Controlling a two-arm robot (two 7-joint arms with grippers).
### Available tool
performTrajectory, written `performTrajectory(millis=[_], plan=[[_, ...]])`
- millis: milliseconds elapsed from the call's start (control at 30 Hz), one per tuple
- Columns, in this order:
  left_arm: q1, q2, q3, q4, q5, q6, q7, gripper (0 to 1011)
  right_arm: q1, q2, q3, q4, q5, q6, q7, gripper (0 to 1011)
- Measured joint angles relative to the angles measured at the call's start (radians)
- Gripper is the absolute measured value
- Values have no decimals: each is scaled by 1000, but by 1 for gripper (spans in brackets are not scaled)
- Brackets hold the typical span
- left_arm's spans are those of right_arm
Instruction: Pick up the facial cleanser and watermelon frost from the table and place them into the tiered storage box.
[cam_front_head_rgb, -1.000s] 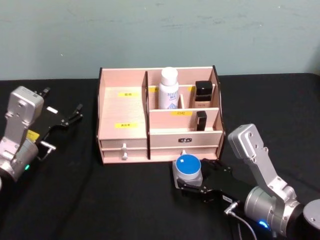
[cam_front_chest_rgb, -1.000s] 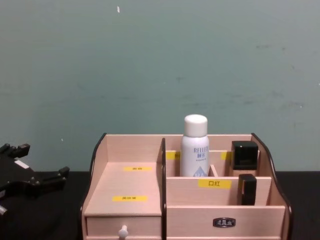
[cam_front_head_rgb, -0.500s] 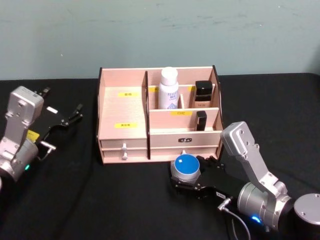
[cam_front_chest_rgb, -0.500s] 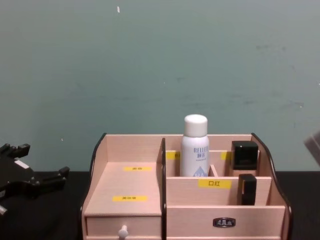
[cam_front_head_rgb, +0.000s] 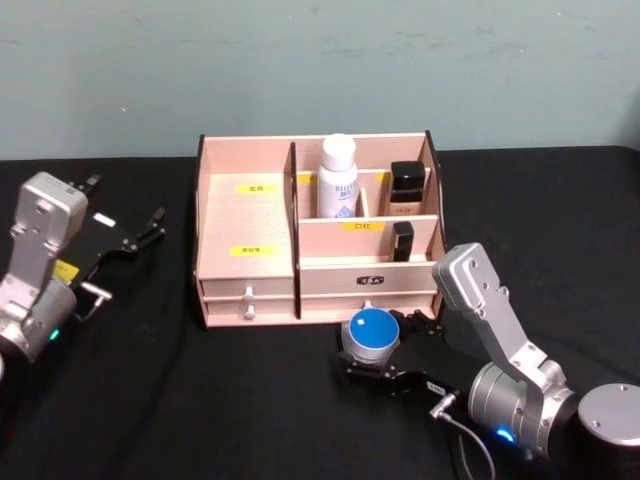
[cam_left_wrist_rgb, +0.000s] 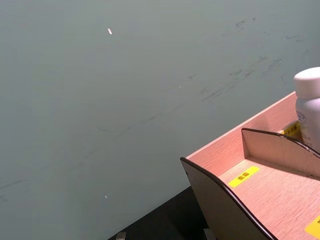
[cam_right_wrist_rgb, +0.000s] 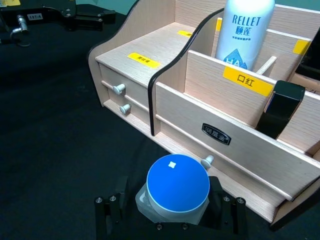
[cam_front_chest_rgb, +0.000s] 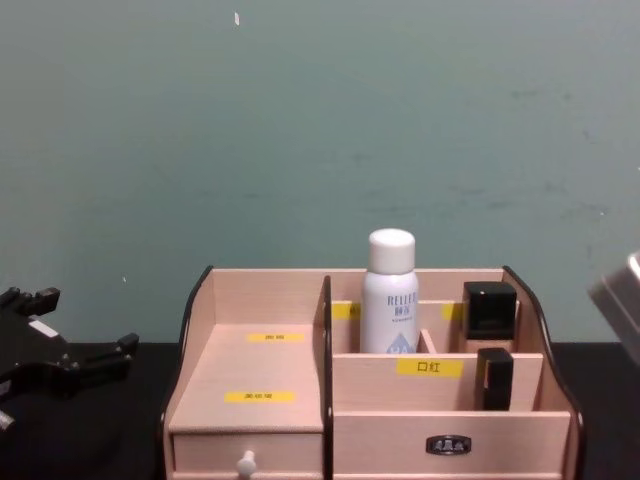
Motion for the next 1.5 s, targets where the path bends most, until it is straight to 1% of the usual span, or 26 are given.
performTrajectory(millis=[200, 400, 567, 667, 700, 800, 1333, 1500], plan=[[0, 0, 0, 0, 0, 0, 0, 1001, 4, -1, -5, 3, -14, -8, -3, 1003], [0, 0, 0, 0, 0, 0, 0, 1001, 3, -1, -4, 3, -14, -8, -3, 995], [0, 0, 0, 0, 0, 0, 0, 1001, 3, -1, -4, 3, -13, -8, -3, 872], [0, 0, 0, 0, 0, 0, 0, 1001, 3, 0, -4, 3, -12, -8, -3, 823], [0, 0, 0, 0, 0, 0, 0, 1001, 3, 0, -4, 3, -12, -8, -3, 768], [0, 0, 0, 0, 0, 0, 0, 1001, 2, 0, -3, 3, -11, -8, -3, 718], [0, 0, 0, 0, 0, 0, 0, 1001, 2, 0, -2, 2, -10, -7, -3, 713], [0, 0, 0, 0, 0, 0, 0, 1001, 2, 3, -1, -1, -11, -24, 3, 715]])
